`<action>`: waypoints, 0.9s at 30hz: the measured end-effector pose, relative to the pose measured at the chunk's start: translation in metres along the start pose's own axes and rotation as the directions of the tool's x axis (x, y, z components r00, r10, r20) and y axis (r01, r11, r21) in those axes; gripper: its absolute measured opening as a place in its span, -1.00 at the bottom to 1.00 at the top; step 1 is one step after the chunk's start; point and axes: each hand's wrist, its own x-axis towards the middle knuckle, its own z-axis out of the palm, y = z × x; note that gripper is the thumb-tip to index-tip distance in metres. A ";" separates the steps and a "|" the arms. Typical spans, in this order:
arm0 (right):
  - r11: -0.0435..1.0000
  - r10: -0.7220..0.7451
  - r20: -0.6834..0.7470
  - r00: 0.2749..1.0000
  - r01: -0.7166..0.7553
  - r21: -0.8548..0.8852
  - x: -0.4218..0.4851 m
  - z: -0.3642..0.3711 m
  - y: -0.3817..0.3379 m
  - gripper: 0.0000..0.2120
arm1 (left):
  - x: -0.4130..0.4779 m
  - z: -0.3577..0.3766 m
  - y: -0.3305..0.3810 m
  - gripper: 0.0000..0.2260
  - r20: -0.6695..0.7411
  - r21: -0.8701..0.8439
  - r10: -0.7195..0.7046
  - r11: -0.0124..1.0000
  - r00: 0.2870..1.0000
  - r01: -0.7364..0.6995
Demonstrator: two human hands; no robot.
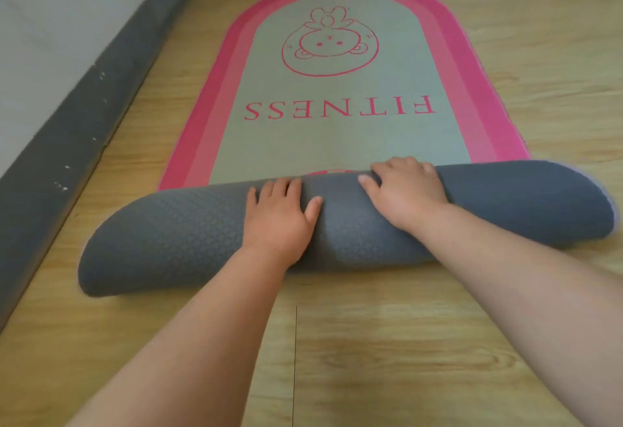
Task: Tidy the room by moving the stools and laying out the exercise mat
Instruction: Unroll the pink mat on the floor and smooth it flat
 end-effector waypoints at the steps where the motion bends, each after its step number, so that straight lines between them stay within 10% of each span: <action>1: 1.000 0.005 -0.026 1.000 -0.006 -0.029 -0.010 0.003 -0.003 -0.47 | -0.010 0.002 -0.001 -0.45 -0.019 0.014 0.020 1.000 1.000 -0.020; 11: 0.986 -0.064 -0.015 0.998 0.061 -0.154 -0.045 0.019 -0.013 -0.42 | -0.061 0.016 0.000 -0.69 -0.044 0.007 0.033 0.999 0.999 -0.032; 18: 0.994 -0.106 0.338 0.935 0.088 0.068 -0.104 0.032 -0.016 -0.51 | -0.114 0.019 -0.003 -0.82 0.100 -0.295 0.060 0.955 0.993 -0.028; 27: 0.979 -0.112 0.768 0.630 -0.064 0.195 -0.127 -0.021 0.003 -0.24 | -0.146 -0.020 -0.030 -0.06 0.671 -0.248 0.050 0.955 0.739 0.160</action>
